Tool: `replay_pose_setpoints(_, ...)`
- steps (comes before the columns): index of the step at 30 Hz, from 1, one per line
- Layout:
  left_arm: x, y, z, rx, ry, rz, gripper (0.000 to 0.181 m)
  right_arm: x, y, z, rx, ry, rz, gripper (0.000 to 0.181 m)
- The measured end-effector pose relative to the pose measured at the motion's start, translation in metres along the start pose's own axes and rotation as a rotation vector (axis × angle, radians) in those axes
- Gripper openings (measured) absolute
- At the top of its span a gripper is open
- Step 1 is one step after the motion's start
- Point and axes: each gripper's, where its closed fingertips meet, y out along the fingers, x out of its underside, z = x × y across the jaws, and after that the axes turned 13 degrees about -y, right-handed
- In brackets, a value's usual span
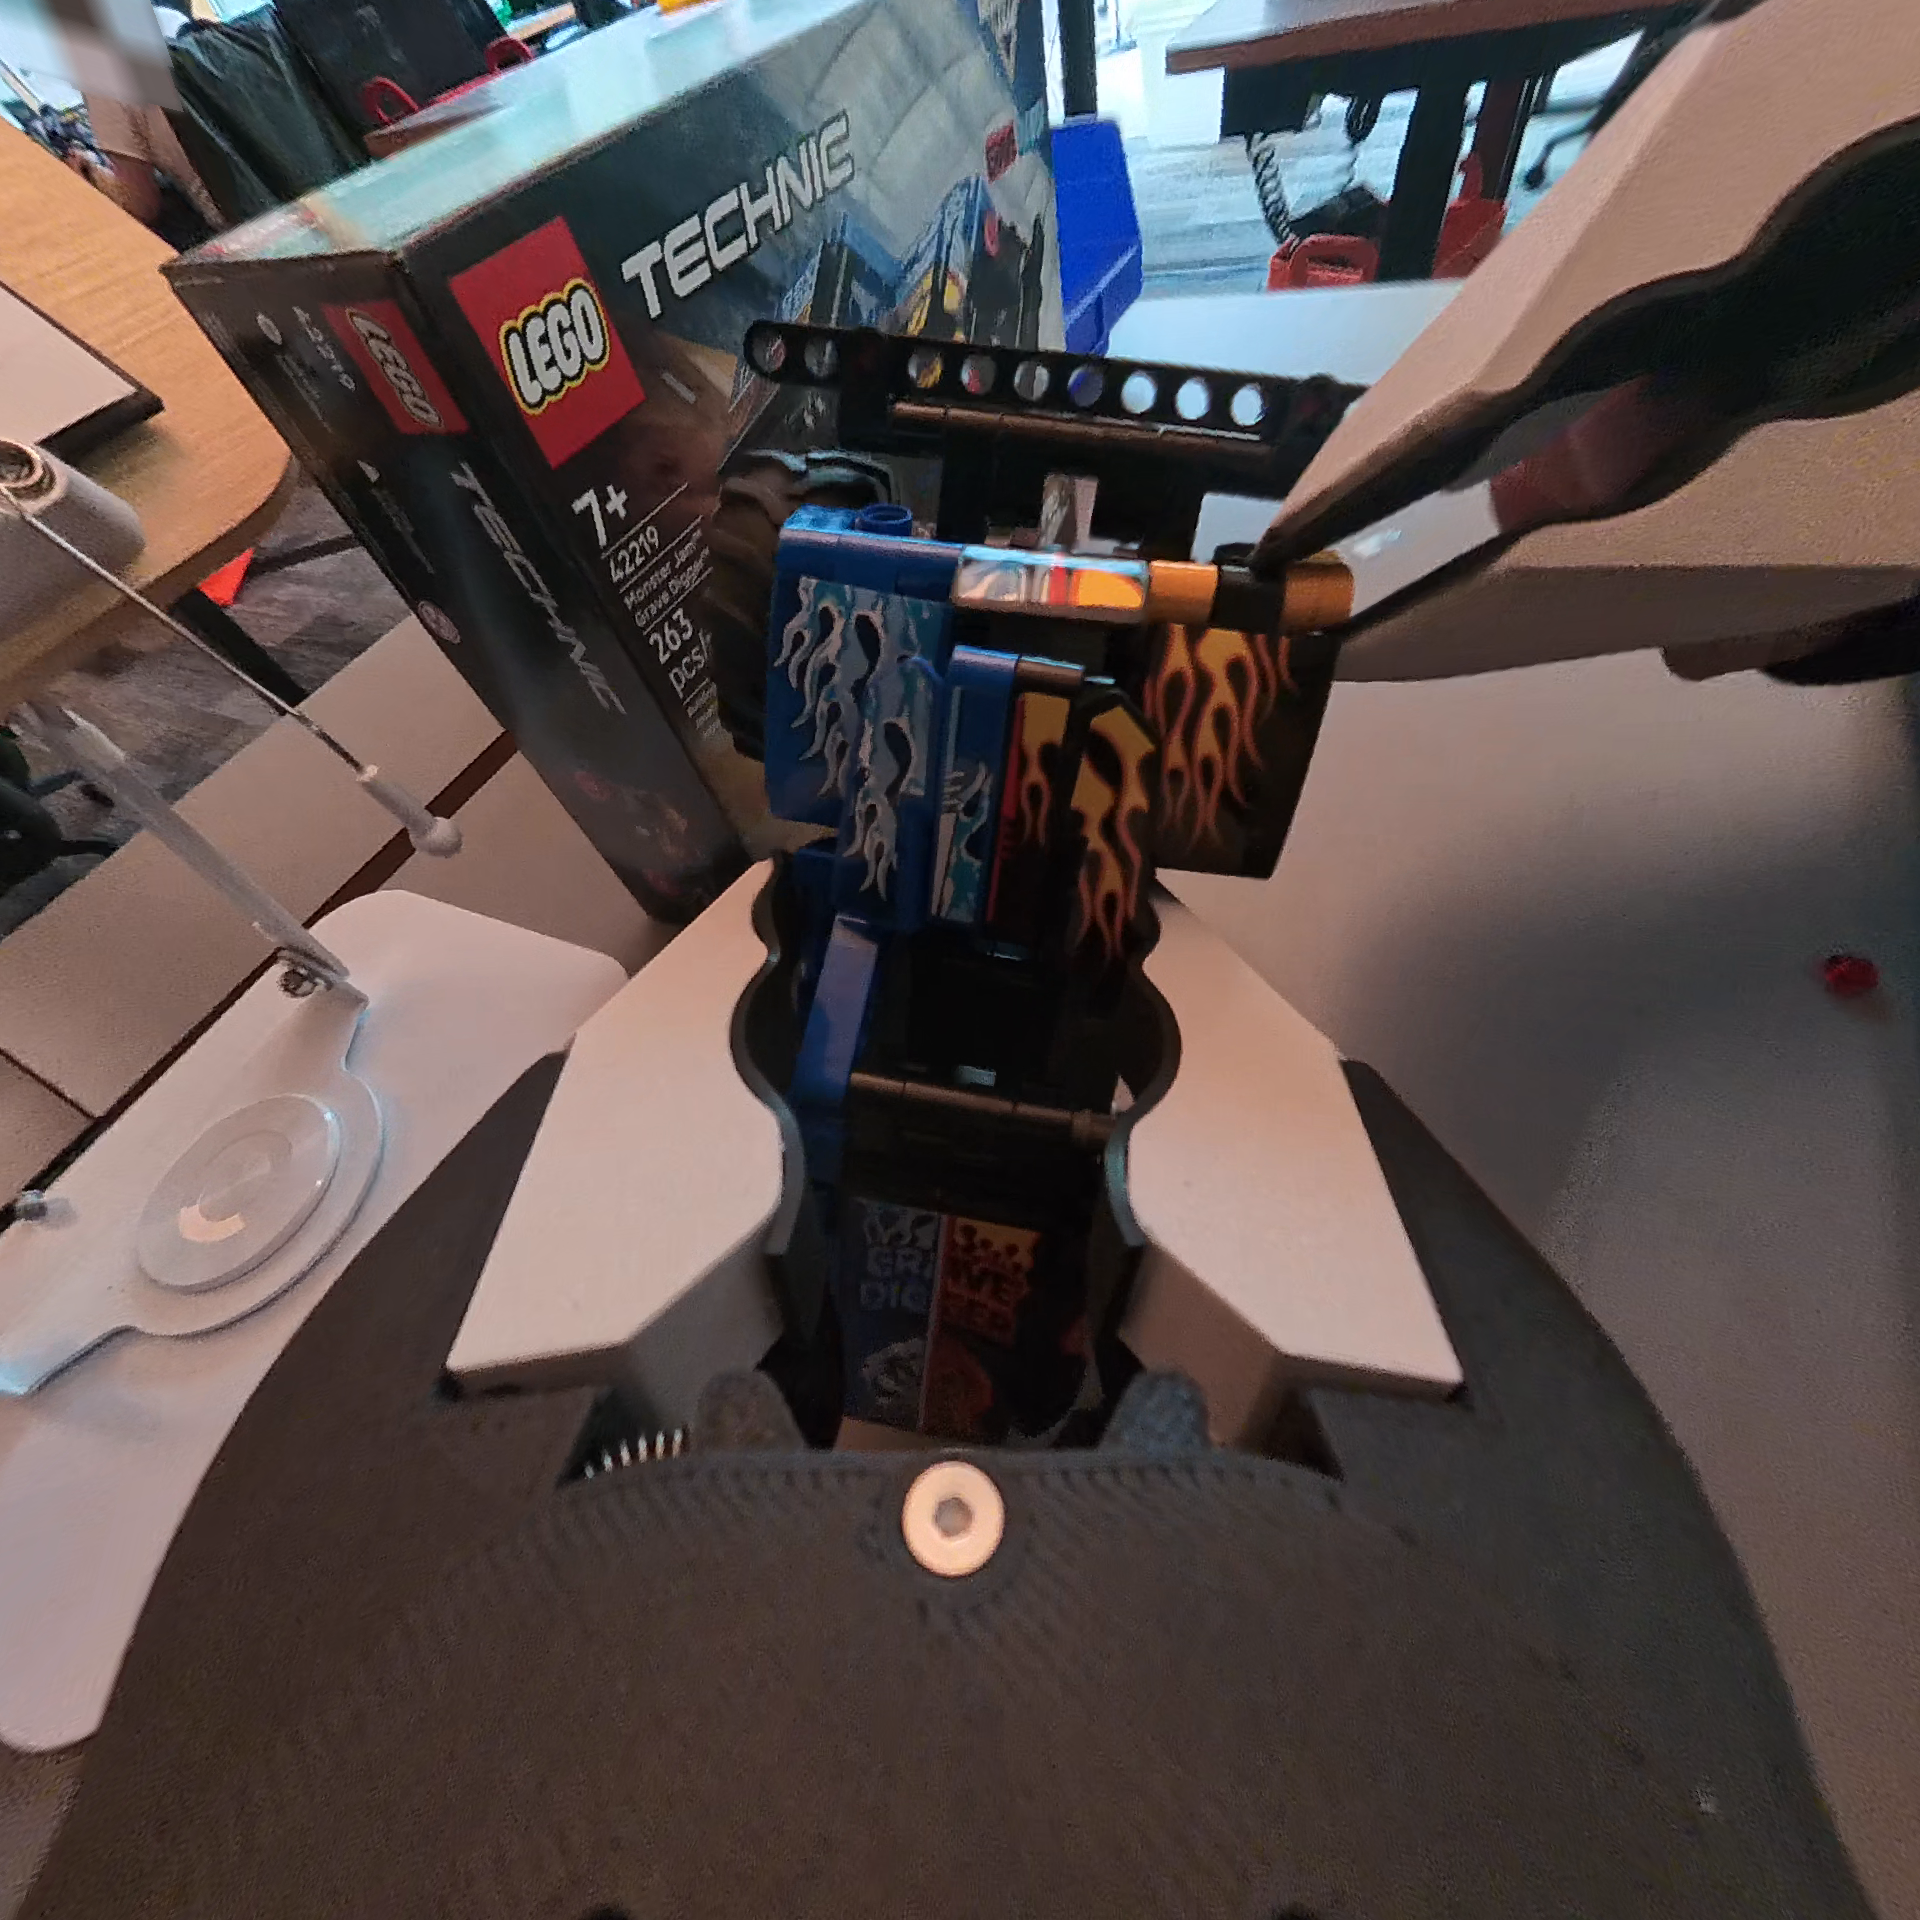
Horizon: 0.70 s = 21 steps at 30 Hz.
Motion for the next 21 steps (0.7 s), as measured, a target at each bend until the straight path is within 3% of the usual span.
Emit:
replay_pose_setpoints(4, -0.002, 0.0, 0.004, -0.003, -0.014, 0.004, 0.058, 0.0, -0.001, 0.002, 0.028, -0.067, -0.013, 0.007)
replay_pose_setpoints(10, -0.007, -0.001, 0.011, 0.031, -0.033, -0.046, 0.061, 0.007, -0.004, 0.012, -0.022, 0.03, 0.007, 0.007)
replay_pose_setpoints(13, -0.005, 0.003, 0.01, 0.018, -0.014, -0.068, 0.059, 0.004, -0.002, 0.012, 0.028, -0.051, 0.0, 0.009)
replay_pose_setpoints(18, -0.005, 0.004, 0.01, 0.034, -0.02, -0.071, 0.059, 0.013, 0.007, 0.019, 0.159, -0.3, -0.144, 0.011)
replay_pose_setpoints(21, -0.006, 0.008, 0.007, 0.011, -0.003, -0.054, 0.06, 0.009, 0.008, 0.019, 0.169, -0.327, -0.155, 0.009)
